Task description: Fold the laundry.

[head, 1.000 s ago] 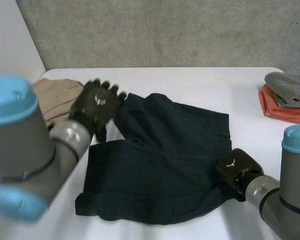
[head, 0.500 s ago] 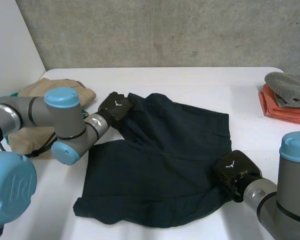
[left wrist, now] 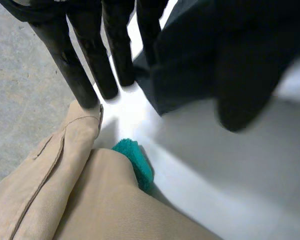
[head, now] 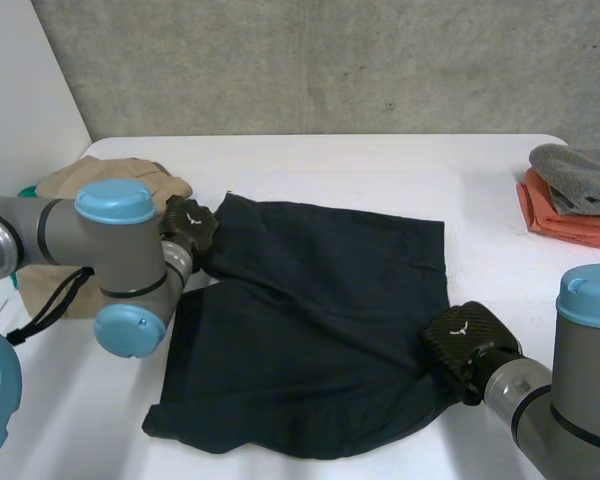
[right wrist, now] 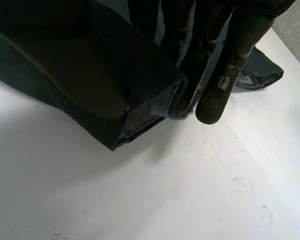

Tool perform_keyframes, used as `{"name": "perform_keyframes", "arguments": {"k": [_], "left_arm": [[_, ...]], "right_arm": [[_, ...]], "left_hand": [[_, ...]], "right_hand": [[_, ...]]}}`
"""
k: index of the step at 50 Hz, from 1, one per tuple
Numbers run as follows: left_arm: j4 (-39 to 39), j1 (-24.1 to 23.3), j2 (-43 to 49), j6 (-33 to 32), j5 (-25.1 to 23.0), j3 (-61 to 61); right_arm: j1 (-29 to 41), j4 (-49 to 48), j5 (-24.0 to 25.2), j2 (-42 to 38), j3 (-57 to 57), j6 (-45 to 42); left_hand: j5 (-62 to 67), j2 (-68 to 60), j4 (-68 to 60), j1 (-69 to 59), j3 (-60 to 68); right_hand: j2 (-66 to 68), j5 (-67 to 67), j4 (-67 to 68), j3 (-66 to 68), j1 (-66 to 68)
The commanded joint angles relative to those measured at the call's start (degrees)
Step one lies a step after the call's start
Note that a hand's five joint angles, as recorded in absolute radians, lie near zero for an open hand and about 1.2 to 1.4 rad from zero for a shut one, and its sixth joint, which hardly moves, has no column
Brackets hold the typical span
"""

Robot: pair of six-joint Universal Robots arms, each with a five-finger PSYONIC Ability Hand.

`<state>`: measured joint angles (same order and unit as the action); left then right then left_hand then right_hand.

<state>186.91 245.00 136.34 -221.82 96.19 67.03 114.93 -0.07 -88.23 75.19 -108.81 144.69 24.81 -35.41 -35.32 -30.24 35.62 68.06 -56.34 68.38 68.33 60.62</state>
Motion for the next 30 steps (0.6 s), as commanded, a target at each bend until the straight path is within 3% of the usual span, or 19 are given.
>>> {"name": "perform_keyframes", "arguments": {"k": [1, 8, 15, 23, 30], "left_arm": [[-0.49, -1.63, -3.88, 0.42, 1.81, 2.39], [-0.67, -1.98, -20.83, 5.07, 2.78, 17.06], [-8.64, -2.15, -39.11, 14.21, -1.86, 35.16], [-20.26, -2.24, -45.2, 18.35, -9.88, 45.37], [-18.7, -1.28, -43.8, 18.71, -10.23, 48.37]], "right_arm": [[-0.41, -0.28, -0.01, 0.05, 0.26, 0.33], [-0.67, -0.28, 0.17, 0.05, 1.14, 4.81], [-0.67, -0.63, -0.1, -0.04, 1.67, 8.42], [-0.58, -1.51, -0.19, -0.13, 1.67, 8.59], [-0.58, -1.51, -0.27, -0.04, 1.58, 8.94]], "left_hand": [[-12.99, 13.59, 13.5, 8.42, -13.8], [-13.16, 13.76, 13.66, 8.58, -13.97], [-12.49, 13.08, 12.99, 7.91, -13.3], [-12.15, 12.75, 12.66, 7.57, -12.96], [-8.46, 9.06, 8.97, 3.89, -9.27]], "right_hand": [[11.94, -13.66, 11.62, 11.67, 19.38], [11.94, -13.66, 11.62, 11.67, 19.38], [11.94, -13.66, 11.62, 11.67, 19.38], [11.94, -13.66, 11.62, 11.67, 19.38], [11.94, -13.66, 11.62, 11.67, 19.38]]}}
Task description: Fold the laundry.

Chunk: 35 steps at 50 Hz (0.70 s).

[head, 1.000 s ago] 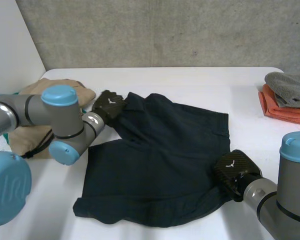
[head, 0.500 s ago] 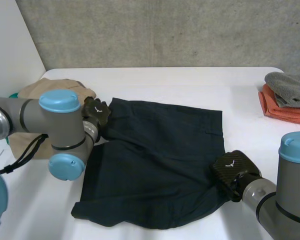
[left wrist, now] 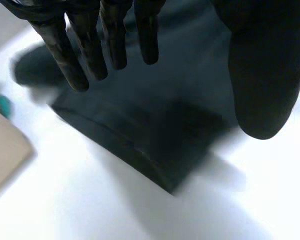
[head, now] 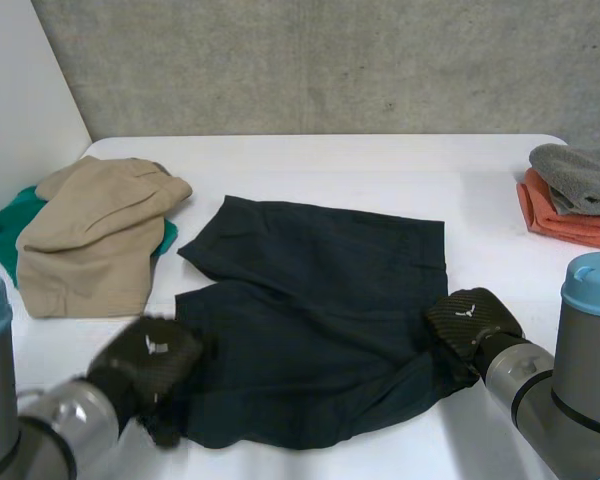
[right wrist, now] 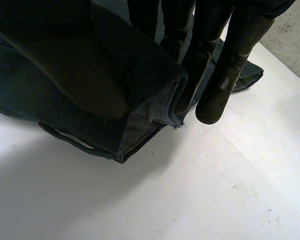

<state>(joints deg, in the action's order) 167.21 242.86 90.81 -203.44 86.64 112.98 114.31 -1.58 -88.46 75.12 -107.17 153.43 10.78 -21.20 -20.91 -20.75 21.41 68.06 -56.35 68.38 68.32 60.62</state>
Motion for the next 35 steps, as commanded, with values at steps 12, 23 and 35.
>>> {"name": "perform_keyframes", "arguments": {"k": [12, 23, 35], "left_arm": [[12.44, 0.16, 10.09, -0.29, 5.55, 2.6], [-6.99, -4.85, 4.38, -4.95, 4.15, 1.2], [12.67, -4.67, 12.97, -5.74, 4.41, -17.59]], "right_arm": [[-0.14, 8.32, 0.92, 2.73, -0.85, -6.44], [-4.62, 20.57, 1.97, 4.86, 0.2, -19.04], [-4.09, 8.53, 2.42, -0.68, 9.34, -7.89]], "left_hand": [[59.22, -58.8, -59.09, -59.25, 58.59], [59.22, -58.8, -59.09, -59.25, 58.59], [59.22, -58.8, -59.09, -59.25, 58.59]], "right_hand": [[11.94, -13.65, 11.62, 11.68, 19.38], [11.94, -13.65, 11.62, 11.68, 19.38], [11.94, -13.65, 11.62, 11.68, 19.38]]}}
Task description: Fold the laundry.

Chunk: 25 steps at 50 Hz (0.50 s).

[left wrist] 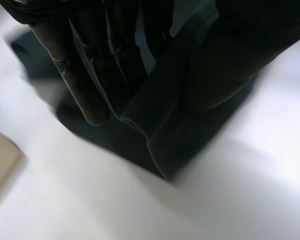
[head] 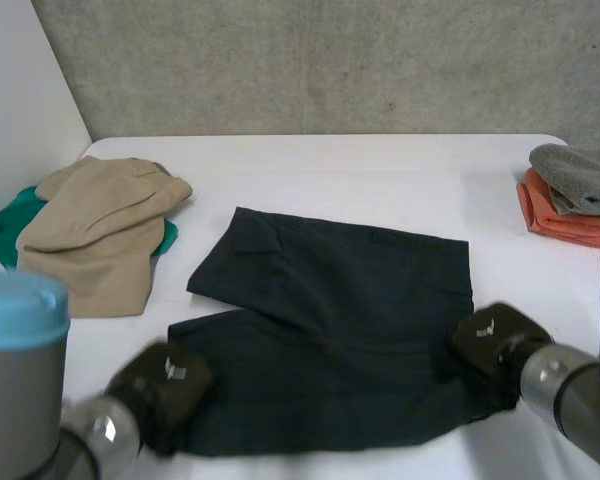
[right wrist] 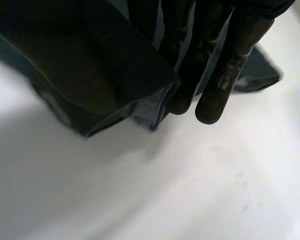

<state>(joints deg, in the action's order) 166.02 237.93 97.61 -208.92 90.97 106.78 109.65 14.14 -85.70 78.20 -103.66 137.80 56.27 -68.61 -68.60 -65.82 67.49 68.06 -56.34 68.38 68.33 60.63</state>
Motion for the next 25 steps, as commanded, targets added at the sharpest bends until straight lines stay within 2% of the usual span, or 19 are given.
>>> {"name": "perform_keyframes", "arguments": {"k": [1, 5, 10, 13, 17, 25], "left_arm": [[16.33, 0.26, 7.32, -0.35, 0.17, -13.33], [23.91, 0.17, 14.35, -0.88, 0.34, -21.43], [29.09, 0.52, 27.42, -4.21, 0.26, -35.46], [29.36, 0.52, 33.24, -5.79, 0.26, -41.89], [29.36, 0.78, 44.91, -8.69, 1.04, -54.63], [30.06, 1.31, 55.57, -9.58, 1.66, -65.54]], "right_arm": [[0.57, -7.54, -0.43, -4.02, 6.36, 8.1], [0.74, -10.61, -1.65, -5.51, 9.7, 8.72], [0.83, -16.84, -7.7, -11.39, 15.05, 8.37], [0.83, -20.71, -11.31, -16.04, 18.82, 7.75], [0.92, -24.23, -13.61, -21.84, 23.31, 6.27], [1.09, -29.08, -13.96, -29.94, 29.56, 5.82]], "left_hand": [[13.73, -11.39, -11.4, -14.18, 12.51], [13.73, -11.39, -11.4, -14.18, 12.51], [13.73, -11.39, -11.4, -14.18, 12.51], [13.73, -11.39, -11.4, -14.18, 12.51], [13.73, -11.39, -11.4, -14.18, 12.51], [13.73, -11.39, -11.4, -14.18, 12.51]], "right_hand": [[11.94, -13.66, 11.62, 11.67, 19.37], [11.94, -13.66, 11.62, 11.67, 19.37], [11.94, -13.66, 11.62, 11.67, 19.37], [11.94, -13.66, 11.62, 11.67, 19.37], [11.94, -13.66, 11.62, 11.67, 19.37], [11.94, -13.66, 11.62, 11.67, 19.37]]}}
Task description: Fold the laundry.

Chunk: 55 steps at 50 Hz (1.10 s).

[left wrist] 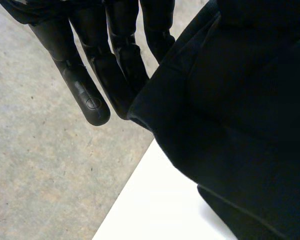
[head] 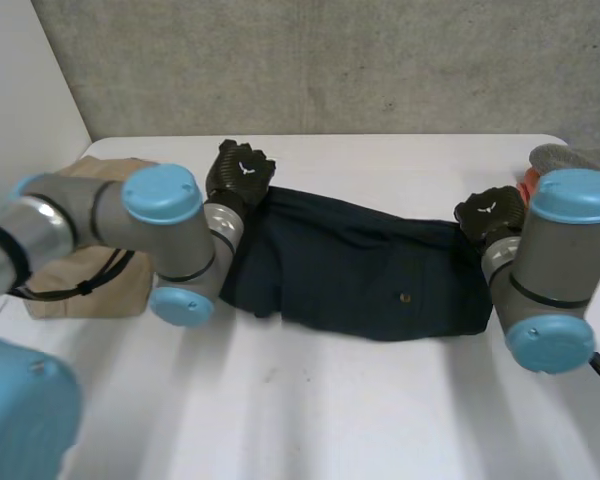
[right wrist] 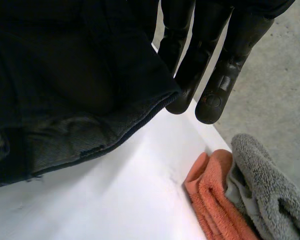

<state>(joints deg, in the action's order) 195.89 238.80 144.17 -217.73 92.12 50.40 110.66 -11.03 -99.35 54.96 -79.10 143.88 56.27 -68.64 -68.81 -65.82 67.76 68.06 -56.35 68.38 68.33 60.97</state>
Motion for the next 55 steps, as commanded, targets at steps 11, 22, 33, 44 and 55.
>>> {"name": "perform_keyframes", "arguments": {"k": [11, 22, 33, 44, 55], "left_arm": [[7.57, 0.7, 13.42, -0.85, 0.43, -12.43], [10.21, 0.61, 6.49, -0.24, 5.17, -8.75], [8.72, -0.27, -15.31, 1.7, 3.77, 17.26], [6.61, -0.44, -22.0, 3.45, 0.87, 34.41], [6.52, -0.27, -21.74, 6.26, 0.96, 36.79]], "right_arm": [[-0.09, -11.19, -0.23, -10.21, 9.14, -0.26], [-1.58, -13.76, 0.03, -8.39, 9.77, 6.84], [-3.79, 12.13, 6.7, 9.89, -0.42, 9.32], [-3.87, 11.75, 12.42, 15.09, -17.21, 14.06], [-2.99, -3.99, 11.64, 7.54, -19.95, 15.12]], "left_hand": [[4.06, -1.68, -1.52, -4.51, 2.57], [-54.2, 56.57, 56.74, 53.75, -55.69], [-55.21, 57.59, 57.75, 54.76, -56.7], [-55.05, 57.42, 57.58, 54.6, -56.54], [-54.88, 57.25, 57.42, 54.43, -56.37]], "right_hand": [[-25.59, 23.87, -25.9, -25.85, -18.49], [-58.06, 56.35, -58.38, -58.33, -50.97], [-58.06, 56.35, -58.38, -58.33, -50.97], [-51.59, 49.87, -51.9, -51.85, -44.5], [-50.41, 48.7, -50.73, -50.68, -43.32]]}}
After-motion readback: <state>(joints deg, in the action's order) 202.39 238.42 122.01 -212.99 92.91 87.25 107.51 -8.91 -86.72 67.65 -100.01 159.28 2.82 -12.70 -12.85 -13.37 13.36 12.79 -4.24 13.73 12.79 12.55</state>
